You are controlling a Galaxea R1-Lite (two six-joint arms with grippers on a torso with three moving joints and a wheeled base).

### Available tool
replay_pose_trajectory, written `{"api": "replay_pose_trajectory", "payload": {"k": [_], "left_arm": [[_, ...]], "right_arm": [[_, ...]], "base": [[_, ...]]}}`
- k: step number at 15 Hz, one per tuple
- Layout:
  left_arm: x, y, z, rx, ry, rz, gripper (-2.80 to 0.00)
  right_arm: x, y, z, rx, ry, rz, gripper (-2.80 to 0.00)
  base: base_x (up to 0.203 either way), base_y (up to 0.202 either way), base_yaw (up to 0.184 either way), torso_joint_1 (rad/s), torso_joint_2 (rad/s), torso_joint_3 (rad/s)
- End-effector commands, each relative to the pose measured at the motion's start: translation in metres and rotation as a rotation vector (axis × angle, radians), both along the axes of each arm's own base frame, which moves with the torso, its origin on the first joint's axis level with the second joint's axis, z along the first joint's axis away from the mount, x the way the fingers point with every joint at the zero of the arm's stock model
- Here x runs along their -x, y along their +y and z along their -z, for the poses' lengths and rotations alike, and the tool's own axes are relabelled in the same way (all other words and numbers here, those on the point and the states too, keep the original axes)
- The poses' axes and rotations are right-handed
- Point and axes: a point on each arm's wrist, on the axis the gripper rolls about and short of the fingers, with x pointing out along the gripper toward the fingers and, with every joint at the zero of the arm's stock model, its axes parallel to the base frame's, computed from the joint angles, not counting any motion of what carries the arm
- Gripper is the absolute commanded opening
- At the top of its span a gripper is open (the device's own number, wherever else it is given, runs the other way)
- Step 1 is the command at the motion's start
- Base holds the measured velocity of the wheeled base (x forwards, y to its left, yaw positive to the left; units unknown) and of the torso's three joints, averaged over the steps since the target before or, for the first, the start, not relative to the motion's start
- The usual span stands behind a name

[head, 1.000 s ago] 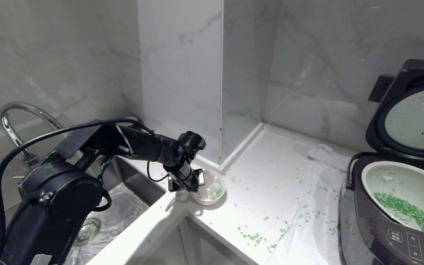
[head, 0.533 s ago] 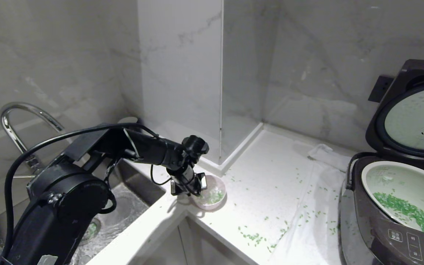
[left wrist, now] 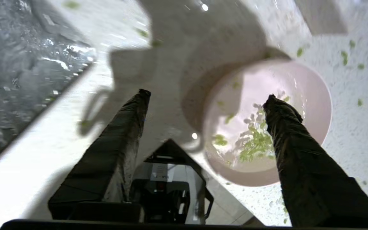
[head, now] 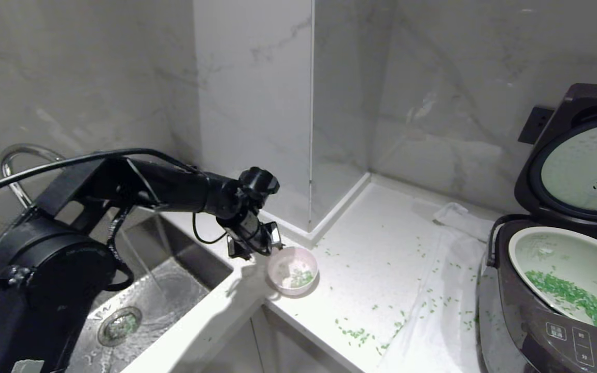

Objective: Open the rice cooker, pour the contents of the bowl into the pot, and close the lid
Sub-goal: Place the bowl on the table, then turn off the tap

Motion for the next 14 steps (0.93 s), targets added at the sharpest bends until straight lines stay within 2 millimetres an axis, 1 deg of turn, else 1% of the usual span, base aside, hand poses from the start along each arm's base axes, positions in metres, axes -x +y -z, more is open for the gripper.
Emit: {"api": "replay_pose_trajectory", "payload": {"k": [1, 3, 5, 8, 13, 14], "left_arm": [[0.003, 0.036, -0.039, 0.012, -0.059, -0.074, 0.0], [0.004, 0.072, -0.044, -0.016, -0.053, -0.161, 0.0], [0.012, 0.111, -0.051, -0.032, -0.039, -0.243, 0.0], [0.032, 0.164, -0.048, -0.068, 0.015, -0.333, 0.0], [0.047, 0.258, -0.046, -0.112, 0.05, -0.524, 0.0], [0.049, 0.274, -0.044, -0.119, 0.056, -0.551, -2.8]], "right_arm": [[0.0, 0.0, 0.0, 0.001, 0.002, 0.0, -2.8], [0.0, 0.0, 0.0, 0.001, 0.002, -0.001, -2.8], [0.0, 0.0, 0.0, 0.001, 0.002, 0.001, -2.8], [0.0, 0.0, 0.0, 0.001, 0.002, 0.002, -2.8], [0.0, 0.0, 0.0, 0.001, 0.002, 0.0, -2.8], [0.0, 0.0, 0.0, 0.001, 0.002, 0.0, -2.8]], "base": [[0.0, 0.0, 0.0, 0.0, 0.0, 0.0], [0.0, 0.0, 0.0, 0.0, 0.0, 0.0], [0.0, 0.0, 0.0, 0.0, 0.0, 0.0], [0.0, 0.0, 0.0, 0.0, 0.0, 0.0], [0.0, 0.0, 0.0, 0.0, 0.0, 0.0], [0.0, 0.0, 0.0, 0.0, 0.0, 0.0]]}}
